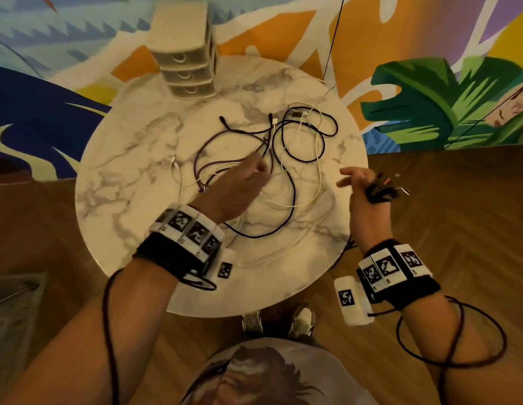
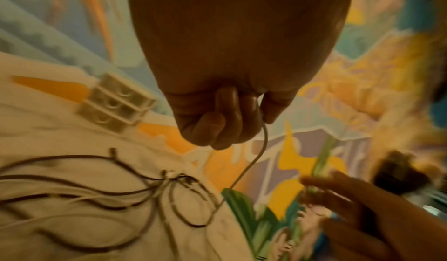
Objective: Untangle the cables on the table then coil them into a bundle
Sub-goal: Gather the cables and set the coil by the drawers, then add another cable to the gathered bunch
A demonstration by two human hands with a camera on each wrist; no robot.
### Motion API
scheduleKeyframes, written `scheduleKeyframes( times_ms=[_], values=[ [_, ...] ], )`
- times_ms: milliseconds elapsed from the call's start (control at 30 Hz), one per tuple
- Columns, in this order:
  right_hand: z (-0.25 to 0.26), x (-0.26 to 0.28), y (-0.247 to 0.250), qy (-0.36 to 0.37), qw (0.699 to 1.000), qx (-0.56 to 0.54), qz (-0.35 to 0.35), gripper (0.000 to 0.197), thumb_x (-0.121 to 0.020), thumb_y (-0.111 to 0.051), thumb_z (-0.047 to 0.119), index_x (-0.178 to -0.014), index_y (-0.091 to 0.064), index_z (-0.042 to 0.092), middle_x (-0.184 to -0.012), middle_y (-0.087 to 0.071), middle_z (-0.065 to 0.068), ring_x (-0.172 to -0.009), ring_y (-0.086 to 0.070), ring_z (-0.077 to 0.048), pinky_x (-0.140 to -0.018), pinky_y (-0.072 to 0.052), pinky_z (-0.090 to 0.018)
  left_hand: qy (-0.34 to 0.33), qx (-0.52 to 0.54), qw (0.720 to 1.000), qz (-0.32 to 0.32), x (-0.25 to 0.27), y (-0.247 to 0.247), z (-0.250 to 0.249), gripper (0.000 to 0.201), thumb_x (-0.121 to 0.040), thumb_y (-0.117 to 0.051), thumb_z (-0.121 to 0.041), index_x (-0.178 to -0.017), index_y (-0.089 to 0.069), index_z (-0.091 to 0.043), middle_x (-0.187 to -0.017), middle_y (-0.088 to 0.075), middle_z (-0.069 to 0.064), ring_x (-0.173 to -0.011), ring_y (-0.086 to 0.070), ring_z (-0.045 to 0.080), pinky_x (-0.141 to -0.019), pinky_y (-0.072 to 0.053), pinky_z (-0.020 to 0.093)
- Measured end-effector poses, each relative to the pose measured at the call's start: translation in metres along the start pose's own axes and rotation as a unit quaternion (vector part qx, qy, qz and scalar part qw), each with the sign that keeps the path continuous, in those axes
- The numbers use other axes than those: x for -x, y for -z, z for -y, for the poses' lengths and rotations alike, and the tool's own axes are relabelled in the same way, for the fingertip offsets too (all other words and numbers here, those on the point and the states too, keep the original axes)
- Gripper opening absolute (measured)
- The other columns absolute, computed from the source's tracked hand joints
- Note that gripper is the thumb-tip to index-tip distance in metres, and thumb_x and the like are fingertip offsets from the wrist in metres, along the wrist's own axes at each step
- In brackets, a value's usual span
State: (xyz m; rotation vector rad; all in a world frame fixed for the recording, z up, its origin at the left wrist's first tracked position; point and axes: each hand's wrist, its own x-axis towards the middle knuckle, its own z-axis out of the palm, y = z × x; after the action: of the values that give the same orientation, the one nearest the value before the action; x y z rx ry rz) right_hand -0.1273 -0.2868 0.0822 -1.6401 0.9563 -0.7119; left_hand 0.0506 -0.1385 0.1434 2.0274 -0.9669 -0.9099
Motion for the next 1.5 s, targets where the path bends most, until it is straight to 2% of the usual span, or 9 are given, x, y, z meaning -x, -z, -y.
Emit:
scheduleKeyframes(
  times_ms=[100, 233, 367, 633, 767, 1000, 1167, 1300, 1500],
  values=[
    [0.028, 0.002, -0.02, 0.023, 0.993, 0.03, 0.115, 0.025, -0.098, -0.043, 0.025, -0.082, -0.062, 0.025, -0.076, -0.062, 0.01, -0.067, -0.055, 0.007, -0.067, -0.042, -0.018, -0.088, -0.072, 0.993, -0.005, 0.003, -0.023, -0.035, 0.009, -0.089, -0.056, -0.017, -0.083, -0.052, -0.013, -0.065, -0.053, -0.007, -0.055, -0.044, 0.002, -0.056, -0.035, 0.024],
    [0.036, 0.011, -0.02, -0.015, 0.973, 0.011, 0.231, 0.036, -0.098, -0.045, 0.026, -0.065, -0.06, 0.027, -0.049, -0.053, 0.015, -0.046, -0.044, 0.001, -0.053, -0.035, -0.019, -0.092, 0.117, 0.989, -0.014, 0.007, -0.024, -0.051, 0.009, -0.087, -0.063, -0.011, -0.088, -0.058, -0.004, -0.068, -0.063, 0.01, -0.056, -0.06, 0.013, -0.05, -0.052, 0.03],
    [0.038, 0.014, -0.007, 0.009, 0.976, 0.0, 0.219, 0.039, -0.101, -0.039, 0.024, -0.067, -0.056, 0.019, -0.05, -0.049, 0.017, -0.048, -0.042, 0.0, -0.051, -0.032, -0.012, -0.094, 0.212, 0.973, -0.015, 0.01, -0.026, -0.053, 0.005, -0.093, -0.054, -0.006, -0.096, -0.058, -0.004, -0.069, -0.063, 0.011, -0.065, -0.063, 0.022, -0.058, -0.055, 0.034],
    [0.036, 0.015, -0.018, -0.004, 0.956, 0.069, 0.286, 0.038, -0.088, -0.056, 0.03, -0.05, -0.06, 0.033, -0.055, -0.058, 0.017, -0.052, -0.05, 0.001, -0.058, -0.04, -0.016, -0.231, -0.083, 0.969, -0.018, 0.007, -0.025, -0.064, 0.029, -0.096, -0.047, -0.014, -0.124, -0.055, -0.018, -0.084, -0.057, -0.014, -0.078, -0.055, -0.002, -0.067, -0.04, 0.007],
    [0.049, 0.015, -0.014, 0.004, 0.956, 0.108, 0.274, 0.045, -0.09, -0.056, 0.003, -0.05, -0.047, 0.02, -0.052, -0.047, 0.007, -0.047, -0.051, 0.01, -0.052, -0.039, -0.006, -0.223, -0.085, 0.97, 0.051, 0.014, -0.026, -0.067, 0.039, -0.098, -0.043, -0.015, -0.134, -0.05, -0.027, -0.096, -0.056, -0.004, -0.089, -0.052, 0.003, -0.078, -0.039, 0.012],
    [0.051, 0.018, -0.012, -0.051, 0.961, 0.079, 0.258, 0.046, -0.094, -0.05, 0.003, -0.051, -0.041, 0.017, -0.051, -0.042, 0.004, -0.039, -0.046, 0.005, -0.051, -0.037, -0.016, -0.278, -0.075, 0.955, 0.065, 0.013, -0.03, -0.074, 0.043, -0.091, -0.038, -0.017, -0.131, -0.053, -0.022, -0.094, -0.043, -0.039, -0.094, -0.043, -0.013, -0.088, -0.035, 0.011],
    [0.059, 0.018, -0.005, -0.091, 0.967, 0.009, 0.239, 0.045, -0.097, -0.045, 0.003, -0.054, -0.042, 0.015, -0.035, -0.045, 0.005, -0.033, -0.045, 0.0, -0.04, -0.036, -0.011, -0.315, -0.073, 0.945, 0.057, 0.014, -0.035, -0.079, 0.05, -0.091, -0.032, -0.017, -0.14, -0.042, -0.023, -0.086, -0.05, -0.027, -0.087, -0.041, 0.005, -0.086, -0.033, 0.023],
    [0.065, 0.014, 0.004, -0.055, 0.973, -0.038, 0.223, 0.052, -0.1, -0.041, 0.027, -0.048, -0.047, 0.024, -0.044, -0.042, 0.007, -0.043, -0.033, -0.006, -0.049, -0.028, -0.025, -0.232, 0.048, 0.971, -0.021, -0.003, -0.039, -0.063, 0.058, -0.082, -0.045, -0.007, -0.136, -0.042, -0.027, -0.094, -0.049, -0.005, -0.081, -0.047, 0.014, -0.077, -0.043, 0.022],
    [0.079, 0.001, 0.025, 0.006, 0.979, -0.121, 0.163, 0.052, -0.101, -0.034, 0.019, -0.05, -0.037, 0.013, -0.052, -0.041, -0.002, -0.052, -0.038, -0.019, -0.057, -0.036, -0.028, -0.093, 0.015, 0.976, 0.198, -0.005, -0.101, -0.019, 0.036, -0.09, -0.058, -0.005, -0.122, -0.051, -0.019, -0.103, -0.047, -0.02, -0.073, -0.051, -0.001, -0.068, -0.042, 0.009]
  ],
)
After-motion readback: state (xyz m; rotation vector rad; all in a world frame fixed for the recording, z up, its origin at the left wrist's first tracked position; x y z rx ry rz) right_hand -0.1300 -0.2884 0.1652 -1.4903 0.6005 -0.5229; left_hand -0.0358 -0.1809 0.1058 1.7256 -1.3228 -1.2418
